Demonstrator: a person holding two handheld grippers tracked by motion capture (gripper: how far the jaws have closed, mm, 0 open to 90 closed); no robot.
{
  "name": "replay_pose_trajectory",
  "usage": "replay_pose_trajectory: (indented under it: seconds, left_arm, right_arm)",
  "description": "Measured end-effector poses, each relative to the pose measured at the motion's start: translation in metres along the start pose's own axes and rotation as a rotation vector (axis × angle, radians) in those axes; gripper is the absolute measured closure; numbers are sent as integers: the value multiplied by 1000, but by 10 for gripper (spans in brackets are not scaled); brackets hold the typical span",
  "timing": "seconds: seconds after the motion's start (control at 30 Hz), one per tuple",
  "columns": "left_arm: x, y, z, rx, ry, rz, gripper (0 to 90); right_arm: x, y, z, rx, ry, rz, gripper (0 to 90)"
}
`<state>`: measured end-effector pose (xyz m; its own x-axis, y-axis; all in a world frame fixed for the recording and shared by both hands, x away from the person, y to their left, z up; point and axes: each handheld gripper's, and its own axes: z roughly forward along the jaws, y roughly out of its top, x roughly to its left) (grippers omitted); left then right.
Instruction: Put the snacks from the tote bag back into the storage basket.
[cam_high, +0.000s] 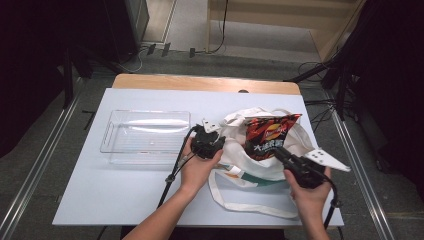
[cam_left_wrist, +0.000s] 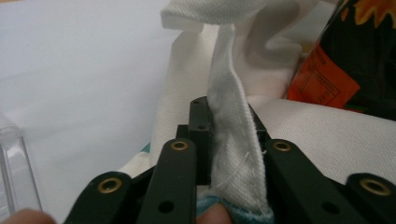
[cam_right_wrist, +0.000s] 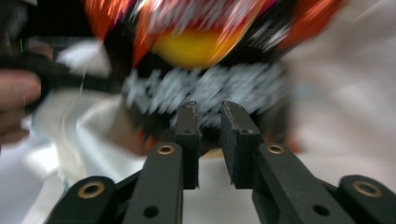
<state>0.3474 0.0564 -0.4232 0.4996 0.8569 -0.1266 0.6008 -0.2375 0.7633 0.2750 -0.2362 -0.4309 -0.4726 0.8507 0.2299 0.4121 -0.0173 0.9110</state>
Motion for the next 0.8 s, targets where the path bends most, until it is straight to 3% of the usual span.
replay_pose_trajectory:
  seconds: [0.03, 0.17, 0.23, 0.33, 0.37, 0.43, 0.5, 0.57, 0.63, 0.7, 0.8]
  left_arm:
    - [2, 0, 1, -2, -2, -12, 830]
    - [6, 1, 5, -11, -5, -55, 836]
    - [6, 1, 7, -15, 1, -64, 836]
    - [7, 2, 8, -19, -3, -69, 831]
    - [6, 2, 7, -20, -6, -72, 827]
    - [5, 2, 6, -24, -6, -65, 819]
    - [4, 2, 3, -28, -17, -57, 810]
    - [4, 1, 2, -30, -19, -60, 792]
    - [3, -1, 2, -31, -30, -53, 768]
    - [1, -3, 2, -33, -31, -47, 753]
    - [0, -7, 1, -40, -29, -41, 746]
  right_arm:
    - [12, -13, 15, 70, 20, -22, 823]
    - [26, -29, 26, 156, 13, -48, 845]
    - [26, -35, 30, 194, 13, -42, 850]
    - [23, -47, 39, 294, 12, -34, 879]
    - [24, -47, 38, 293, 16, -37, 871]
    - [24, -40, 31, 251, 11, -42, 789]
    - [21, -28, 19, 172, 7, -45, 703]
    - [13, -15, 5, 77, -7, -28, 670]
    - [1, -2, -3, -7, -50, -5, 559]
    - [-9, 6, 0, -30, -43, 21, 441]
    - [-20, 16, 18, -16, -25, 24, 344]
